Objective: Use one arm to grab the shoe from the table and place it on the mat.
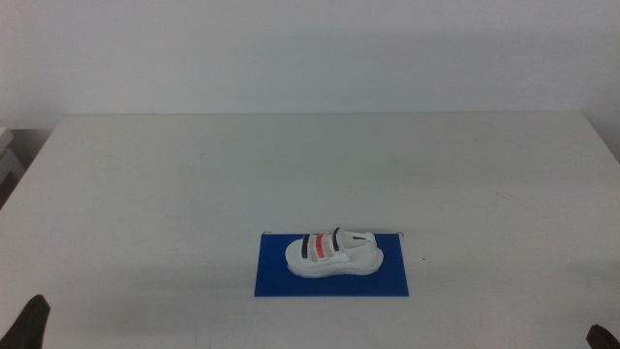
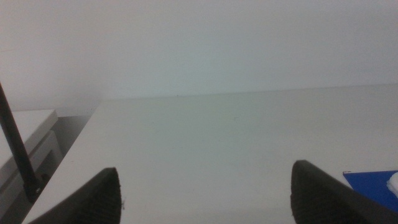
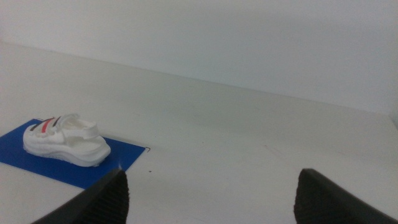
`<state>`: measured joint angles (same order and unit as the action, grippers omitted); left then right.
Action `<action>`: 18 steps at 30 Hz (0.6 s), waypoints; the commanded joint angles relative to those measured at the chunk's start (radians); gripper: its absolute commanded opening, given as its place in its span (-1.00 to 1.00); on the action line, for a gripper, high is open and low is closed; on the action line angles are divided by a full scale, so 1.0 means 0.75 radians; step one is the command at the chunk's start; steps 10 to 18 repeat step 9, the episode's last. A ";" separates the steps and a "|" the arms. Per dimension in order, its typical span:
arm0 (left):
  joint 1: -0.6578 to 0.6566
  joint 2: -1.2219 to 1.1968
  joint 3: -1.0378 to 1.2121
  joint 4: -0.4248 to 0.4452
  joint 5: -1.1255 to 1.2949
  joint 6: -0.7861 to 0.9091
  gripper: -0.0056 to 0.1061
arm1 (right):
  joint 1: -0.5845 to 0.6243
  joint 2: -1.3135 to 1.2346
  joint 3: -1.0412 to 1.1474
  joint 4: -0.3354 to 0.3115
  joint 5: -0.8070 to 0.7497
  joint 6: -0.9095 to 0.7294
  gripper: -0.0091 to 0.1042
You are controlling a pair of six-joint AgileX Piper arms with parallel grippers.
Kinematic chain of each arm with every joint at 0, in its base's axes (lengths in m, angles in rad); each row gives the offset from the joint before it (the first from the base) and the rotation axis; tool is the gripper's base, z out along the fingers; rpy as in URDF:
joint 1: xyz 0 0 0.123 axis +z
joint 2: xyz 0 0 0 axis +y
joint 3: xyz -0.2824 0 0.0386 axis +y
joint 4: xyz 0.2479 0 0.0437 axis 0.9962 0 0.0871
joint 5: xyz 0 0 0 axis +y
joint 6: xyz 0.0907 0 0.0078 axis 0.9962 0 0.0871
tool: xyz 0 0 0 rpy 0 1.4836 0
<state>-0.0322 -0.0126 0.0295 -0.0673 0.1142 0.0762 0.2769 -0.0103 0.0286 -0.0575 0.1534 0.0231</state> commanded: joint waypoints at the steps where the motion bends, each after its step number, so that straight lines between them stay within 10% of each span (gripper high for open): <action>1: -0.005 -0.019 0.009 -0.013 -0.108 -0.006 0.78 | -0.008 -0.036 0.006 -0.048 -0.100 -0.007 0.78; 18: -0.005 -0.019 0.009 -0.013 -0.108 -0.006 0.78 | -0.008 -0.036 0.006 -0.014 -0.100 -0.007 0.78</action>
